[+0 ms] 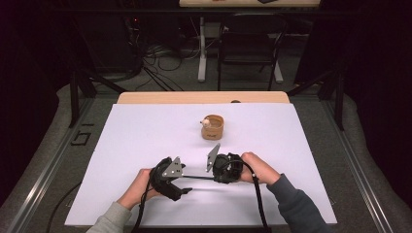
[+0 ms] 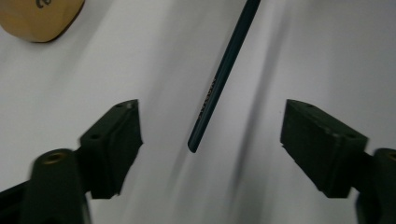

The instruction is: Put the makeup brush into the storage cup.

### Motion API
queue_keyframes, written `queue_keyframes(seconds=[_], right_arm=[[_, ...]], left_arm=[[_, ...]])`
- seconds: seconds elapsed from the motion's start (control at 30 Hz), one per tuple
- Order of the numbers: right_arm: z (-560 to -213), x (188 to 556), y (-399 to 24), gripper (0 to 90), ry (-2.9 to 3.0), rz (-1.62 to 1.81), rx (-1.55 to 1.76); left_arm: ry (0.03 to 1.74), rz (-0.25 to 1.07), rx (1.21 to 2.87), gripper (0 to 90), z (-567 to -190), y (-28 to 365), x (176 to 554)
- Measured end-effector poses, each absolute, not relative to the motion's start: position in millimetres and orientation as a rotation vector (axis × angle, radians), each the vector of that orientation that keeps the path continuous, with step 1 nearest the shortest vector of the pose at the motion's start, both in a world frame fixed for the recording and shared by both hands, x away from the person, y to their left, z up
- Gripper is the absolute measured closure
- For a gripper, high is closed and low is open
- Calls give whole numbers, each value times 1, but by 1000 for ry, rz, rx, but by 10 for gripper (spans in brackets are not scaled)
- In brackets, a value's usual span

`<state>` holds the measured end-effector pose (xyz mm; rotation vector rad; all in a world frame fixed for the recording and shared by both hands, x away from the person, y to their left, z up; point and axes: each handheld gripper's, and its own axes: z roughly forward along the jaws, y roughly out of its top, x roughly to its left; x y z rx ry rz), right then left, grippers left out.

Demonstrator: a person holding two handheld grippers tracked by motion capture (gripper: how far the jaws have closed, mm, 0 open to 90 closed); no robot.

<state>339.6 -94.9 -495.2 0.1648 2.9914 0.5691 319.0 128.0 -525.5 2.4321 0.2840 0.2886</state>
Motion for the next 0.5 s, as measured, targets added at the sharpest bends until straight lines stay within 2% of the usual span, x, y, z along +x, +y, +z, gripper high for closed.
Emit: queue_keyframes(seconds=[0.07,0.17,0.5], right_arm=[[-495,339,-94,840,2991,561,155],[-496,338,-93,840,2996,565,149],[-497,335,-90,840,2995,557,114]], left_arm=[[268,270,2437,296,-526,127,319],[234,258,2434,461,-526,124,319],[191,233,2468,640,-529,118,320]])
